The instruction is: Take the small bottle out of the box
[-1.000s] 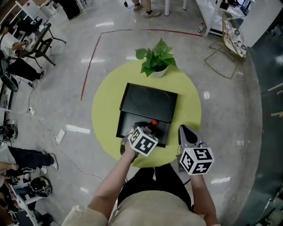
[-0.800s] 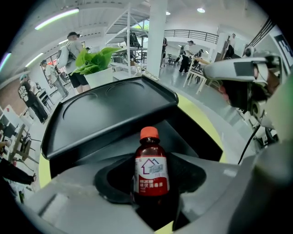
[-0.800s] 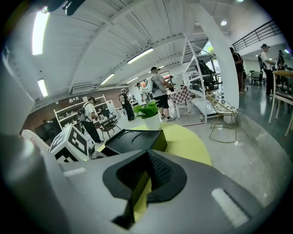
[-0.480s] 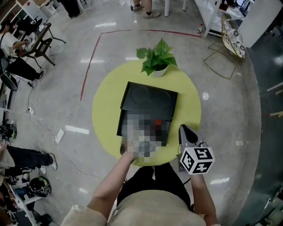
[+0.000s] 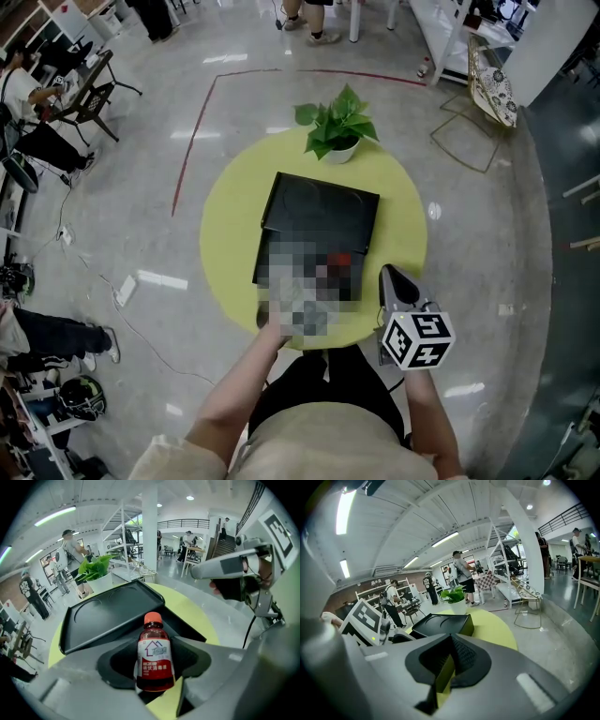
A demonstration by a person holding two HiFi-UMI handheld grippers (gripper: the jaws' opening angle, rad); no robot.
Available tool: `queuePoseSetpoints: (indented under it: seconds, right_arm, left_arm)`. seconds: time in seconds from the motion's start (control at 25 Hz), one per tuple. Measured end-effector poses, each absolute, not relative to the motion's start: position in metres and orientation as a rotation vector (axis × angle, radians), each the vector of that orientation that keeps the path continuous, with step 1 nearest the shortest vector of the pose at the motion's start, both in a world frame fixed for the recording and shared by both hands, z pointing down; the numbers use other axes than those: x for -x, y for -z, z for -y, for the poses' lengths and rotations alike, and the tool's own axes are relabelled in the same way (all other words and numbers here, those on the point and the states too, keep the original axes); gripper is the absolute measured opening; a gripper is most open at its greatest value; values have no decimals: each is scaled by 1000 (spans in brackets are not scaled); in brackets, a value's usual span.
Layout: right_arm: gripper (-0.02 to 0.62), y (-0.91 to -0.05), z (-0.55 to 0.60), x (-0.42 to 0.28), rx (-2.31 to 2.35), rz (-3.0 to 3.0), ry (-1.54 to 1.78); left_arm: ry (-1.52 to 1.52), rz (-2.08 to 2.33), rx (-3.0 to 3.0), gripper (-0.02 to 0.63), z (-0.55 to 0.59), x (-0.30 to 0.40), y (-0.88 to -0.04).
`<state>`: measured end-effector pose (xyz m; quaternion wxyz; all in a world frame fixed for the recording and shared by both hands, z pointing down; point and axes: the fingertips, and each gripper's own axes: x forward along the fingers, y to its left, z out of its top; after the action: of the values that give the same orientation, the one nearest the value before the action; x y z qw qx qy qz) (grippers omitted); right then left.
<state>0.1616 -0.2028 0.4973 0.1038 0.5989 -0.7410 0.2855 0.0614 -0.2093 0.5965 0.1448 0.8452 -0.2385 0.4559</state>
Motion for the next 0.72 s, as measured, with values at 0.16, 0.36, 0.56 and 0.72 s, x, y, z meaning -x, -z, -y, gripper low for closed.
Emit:
queuePoseSetpoints:
  seconds: [0.16, 0.36, 0.56, 0.72]
  right_arm:
    - [2, -493, 197, -158, -1770, 2189, -830]
    - [2, -489, 191, -151, -1766, 2198, -819]
    - [2, -484, 184, -143, -1764, 2212, -801]
    - [2, -480, 178, -136, -1760, 2224, -783]
  left_arm:
    - [-1277, 709, -2457, 229, 207, -60, -585]
    - [-1210, 760, -2485, 227, 208, -56, -568]
    - [-1108, 801, -2497, 227, 205, -51, -551]
    - [-1035, 834, -2497, 227, 202, -45, -538]
